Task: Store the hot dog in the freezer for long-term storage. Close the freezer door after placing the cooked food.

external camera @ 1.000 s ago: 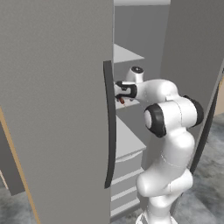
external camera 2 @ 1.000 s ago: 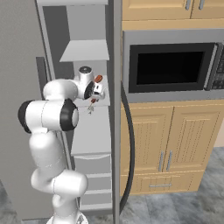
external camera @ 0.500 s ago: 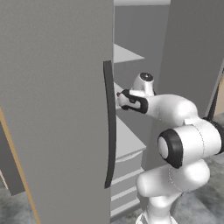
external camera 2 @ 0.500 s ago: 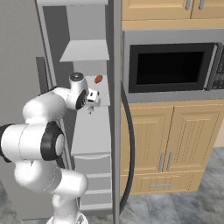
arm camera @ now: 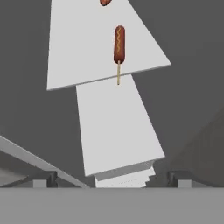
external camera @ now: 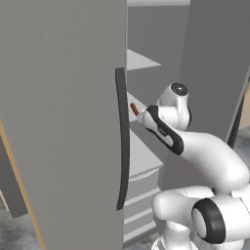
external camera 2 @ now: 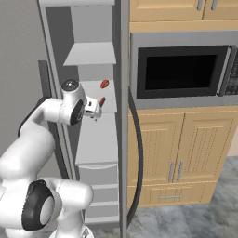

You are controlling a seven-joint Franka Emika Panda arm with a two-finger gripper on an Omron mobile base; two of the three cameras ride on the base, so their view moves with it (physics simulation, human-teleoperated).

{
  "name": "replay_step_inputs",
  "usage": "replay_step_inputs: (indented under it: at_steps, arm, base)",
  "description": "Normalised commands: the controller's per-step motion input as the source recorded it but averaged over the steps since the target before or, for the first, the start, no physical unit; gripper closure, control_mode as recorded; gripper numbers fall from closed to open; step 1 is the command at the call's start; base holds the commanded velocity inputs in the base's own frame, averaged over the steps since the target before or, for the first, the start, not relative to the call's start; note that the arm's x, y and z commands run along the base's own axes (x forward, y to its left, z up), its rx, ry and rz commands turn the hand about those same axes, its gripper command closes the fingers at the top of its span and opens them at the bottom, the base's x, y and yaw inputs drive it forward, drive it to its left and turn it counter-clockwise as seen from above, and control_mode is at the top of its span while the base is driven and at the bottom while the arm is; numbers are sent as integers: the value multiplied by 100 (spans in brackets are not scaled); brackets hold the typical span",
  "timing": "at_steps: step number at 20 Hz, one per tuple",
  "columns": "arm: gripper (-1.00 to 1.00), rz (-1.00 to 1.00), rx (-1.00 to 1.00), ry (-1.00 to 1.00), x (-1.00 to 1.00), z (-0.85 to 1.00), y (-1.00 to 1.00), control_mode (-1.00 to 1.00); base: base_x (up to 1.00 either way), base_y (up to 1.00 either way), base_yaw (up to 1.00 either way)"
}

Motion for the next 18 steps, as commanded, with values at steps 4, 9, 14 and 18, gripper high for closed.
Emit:
replay_step_inputs:
  at_steps: [4,9,14,18]
  arm:
    - [-100,0,0,1,-78,60,0,-100]
    - [-100,-5,-8,9,-92,29,0,-100]
    - [-100,-4,-10,10,-90,33,0,-100]
    - [-100,-7,-8,29,-8,0,27,-100]
  base:
    - [0,0,0]
    - [0,0,0]
    - [0,0,0]
    - [0,0,0]
